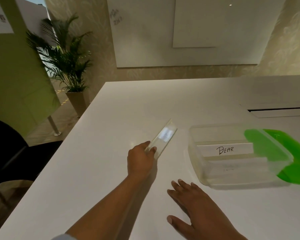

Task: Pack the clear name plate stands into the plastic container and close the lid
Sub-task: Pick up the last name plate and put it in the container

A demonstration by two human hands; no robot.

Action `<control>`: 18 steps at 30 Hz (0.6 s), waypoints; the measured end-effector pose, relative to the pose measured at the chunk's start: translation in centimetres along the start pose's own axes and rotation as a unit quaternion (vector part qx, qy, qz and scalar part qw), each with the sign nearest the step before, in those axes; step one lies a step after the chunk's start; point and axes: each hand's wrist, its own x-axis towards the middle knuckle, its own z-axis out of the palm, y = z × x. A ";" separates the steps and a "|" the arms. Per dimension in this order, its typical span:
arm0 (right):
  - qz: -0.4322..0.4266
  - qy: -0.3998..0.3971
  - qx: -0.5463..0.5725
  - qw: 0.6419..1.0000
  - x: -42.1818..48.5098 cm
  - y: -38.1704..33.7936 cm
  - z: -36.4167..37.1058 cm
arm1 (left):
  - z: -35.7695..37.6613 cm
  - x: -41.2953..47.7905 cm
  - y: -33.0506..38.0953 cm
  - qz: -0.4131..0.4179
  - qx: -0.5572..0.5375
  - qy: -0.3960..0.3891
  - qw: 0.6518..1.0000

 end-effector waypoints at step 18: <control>0.020 0.082 0.199 0.976 -0.9 -0.5 0.2 | -13.1 -6.8 -5.5 -0.101 -0.269 0.042 0.957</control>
